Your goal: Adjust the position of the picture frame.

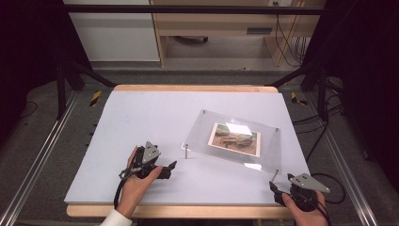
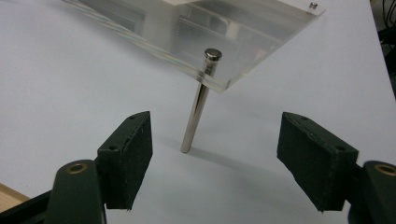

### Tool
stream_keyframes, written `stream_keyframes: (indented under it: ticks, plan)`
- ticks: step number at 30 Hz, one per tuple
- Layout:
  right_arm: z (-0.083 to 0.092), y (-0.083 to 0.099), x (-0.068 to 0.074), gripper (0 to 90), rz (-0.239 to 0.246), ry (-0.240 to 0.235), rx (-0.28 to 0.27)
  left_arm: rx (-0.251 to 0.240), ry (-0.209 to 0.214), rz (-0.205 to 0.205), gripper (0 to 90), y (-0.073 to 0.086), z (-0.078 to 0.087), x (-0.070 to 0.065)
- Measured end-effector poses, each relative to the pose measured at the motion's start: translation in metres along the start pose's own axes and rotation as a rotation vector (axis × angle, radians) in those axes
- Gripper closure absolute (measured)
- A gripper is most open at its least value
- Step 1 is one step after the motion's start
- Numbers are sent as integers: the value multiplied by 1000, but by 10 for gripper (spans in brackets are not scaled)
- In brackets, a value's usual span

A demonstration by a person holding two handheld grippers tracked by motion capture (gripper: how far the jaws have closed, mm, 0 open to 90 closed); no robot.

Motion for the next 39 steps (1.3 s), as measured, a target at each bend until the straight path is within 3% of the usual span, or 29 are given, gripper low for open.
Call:
stream_keyframes:
  ticks: [5, 13, 18, 29, 36, 39]
  plan:
    - [2, 2, 0, 285, -49, -38, -14, -1, 33, -3, 90, -3, 0, -12]
    - [0, 1, -1, 266, -60, -40, -27, -15, 83, -4, 87, -6, -2, -23]
    - [-1, -1, 1, 297, -75, -45, -28, -29, 84, -15, 87, -8, -3, -27]
    - [-11, -6, 1, 544, -91, -83, -50, -33, 71, -6, 159, -10, -3, -29]
    - [-19, -7, -6, 710, -123, -99, -64, -50, 83, 34, 229, -17, -7, -33]
    - [-21, -7, -6, 747, -146, -127, -73, -48, 87, 59, 248, -20, -12, -34]
Point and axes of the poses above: each handheld gripper's, and its own axes: z roughly backward along the jaws, y roughly out of its underside, x roughly to its left, the point moved 5 cm from there along -z, roughly forward along the jaws, and after that the axes turned 5 degrees about -y, right-handed, at the moved point
